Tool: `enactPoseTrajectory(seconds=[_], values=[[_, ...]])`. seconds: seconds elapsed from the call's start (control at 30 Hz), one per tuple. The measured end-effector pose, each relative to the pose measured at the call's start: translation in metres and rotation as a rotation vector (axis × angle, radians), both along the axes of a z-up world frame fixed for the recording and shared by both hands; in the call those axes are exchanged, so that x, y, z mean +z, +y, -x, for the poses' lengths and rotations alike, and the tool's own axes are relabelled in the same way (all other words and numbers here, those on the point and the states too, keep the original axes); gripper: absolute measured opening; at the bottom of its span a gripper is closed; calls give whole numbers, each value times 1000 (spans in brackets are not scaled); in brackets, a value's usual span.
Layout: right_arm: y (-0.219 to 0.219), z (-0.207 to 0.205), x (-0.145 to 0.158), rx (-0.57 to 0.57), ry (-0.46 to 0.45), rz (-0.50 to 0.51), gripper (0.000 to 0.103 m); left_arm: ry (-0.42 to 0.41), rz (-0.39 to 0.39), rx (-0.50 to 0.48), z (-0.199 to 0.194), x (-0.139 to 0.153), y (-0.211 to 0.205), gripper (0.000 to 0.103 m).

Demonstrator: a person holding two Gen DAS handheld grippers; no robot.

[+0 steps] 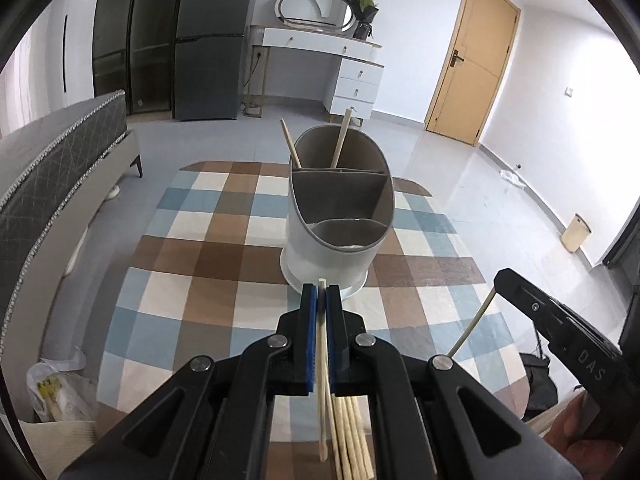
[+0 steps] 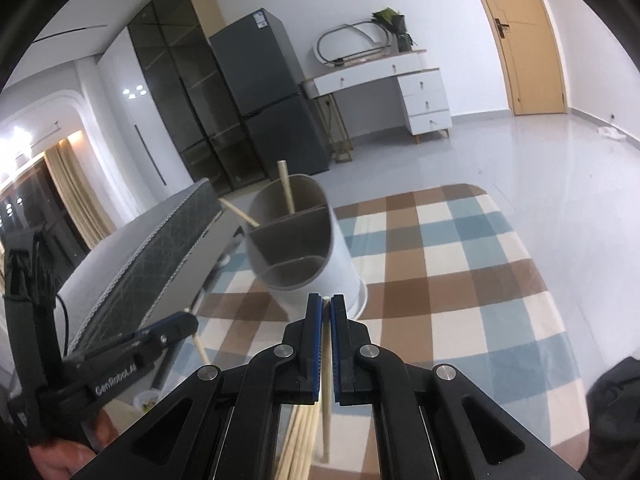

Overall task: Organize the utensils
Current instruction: 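Lift both held chopsticks and carry them above the utensil holder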

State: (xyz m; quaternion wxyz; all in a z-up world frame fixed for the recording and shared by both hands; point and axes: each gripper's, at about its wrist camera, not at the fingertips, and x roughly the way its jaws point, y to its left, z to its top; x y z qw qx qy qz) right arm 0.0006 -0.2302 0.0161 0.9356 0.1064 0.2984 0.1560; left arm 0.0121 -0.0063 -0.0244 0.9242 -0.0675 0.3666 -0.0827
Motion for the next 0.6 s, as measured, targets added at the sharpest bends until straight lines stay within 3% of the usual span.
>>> enactPoseTrajectory(seconds=[0.6], values=[[-1, 33, 12, -6, -53, 37, 3, -13, -61, -35, 30, 19, -10, 0]])
